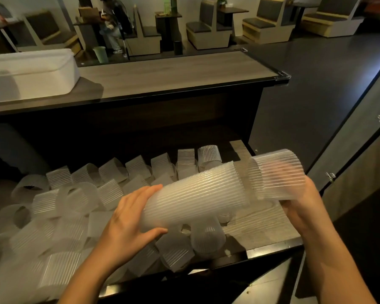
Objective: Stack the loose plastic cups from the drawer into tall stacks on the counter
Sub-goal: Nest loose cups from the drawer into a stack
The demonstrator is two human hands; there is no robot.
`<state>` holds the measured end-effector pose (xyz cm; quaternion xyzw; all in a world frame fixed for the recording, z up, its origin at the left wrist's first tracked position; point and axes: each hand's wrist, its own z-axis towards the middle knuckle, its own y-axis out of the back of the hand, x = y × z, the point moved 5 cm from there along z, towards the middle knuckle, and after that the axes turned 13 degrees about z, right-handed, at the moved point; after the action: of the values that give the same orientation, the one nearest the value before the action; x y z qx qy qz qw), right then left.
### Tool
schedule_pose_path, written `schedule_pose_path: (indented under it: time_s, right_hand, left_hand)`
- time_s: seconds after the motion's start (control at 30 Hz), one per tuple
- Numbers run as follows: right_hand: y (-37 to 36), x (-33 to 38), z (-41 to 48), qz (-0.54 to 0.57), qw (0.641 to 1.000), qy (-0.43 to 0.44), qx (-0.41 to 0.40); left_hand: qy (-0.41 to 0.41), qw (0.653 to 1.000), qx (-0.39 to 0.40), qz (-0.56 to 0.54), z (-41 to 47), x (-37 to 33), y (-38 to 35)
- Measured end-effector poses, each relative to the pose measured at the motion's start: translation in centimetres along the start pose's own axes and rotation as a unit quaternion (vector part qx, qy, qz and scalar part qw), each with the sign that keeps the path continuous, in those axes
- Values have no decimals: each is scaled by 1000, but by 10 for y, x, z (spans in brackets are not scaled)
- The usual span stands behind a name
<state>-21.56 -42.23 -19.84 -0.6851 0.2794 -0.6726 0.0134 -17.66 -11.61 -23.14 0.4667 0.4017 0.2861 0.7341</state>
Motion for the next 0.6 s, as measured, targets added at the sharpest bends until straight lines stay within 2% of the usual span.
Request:
schedule_pose_path:
  time_s: [0.4, 0.6]
  right_hand:
    - [-6, -11, 4, -178, 983, 44, 22]
    - [-25, -16, -3, -298, 947, 106, 59]
  left_hand:
    - [-6, 1000, -5, 14, -5, 1, 1]
    - [-21, 1000, 1, 10, 0, -9, -1]
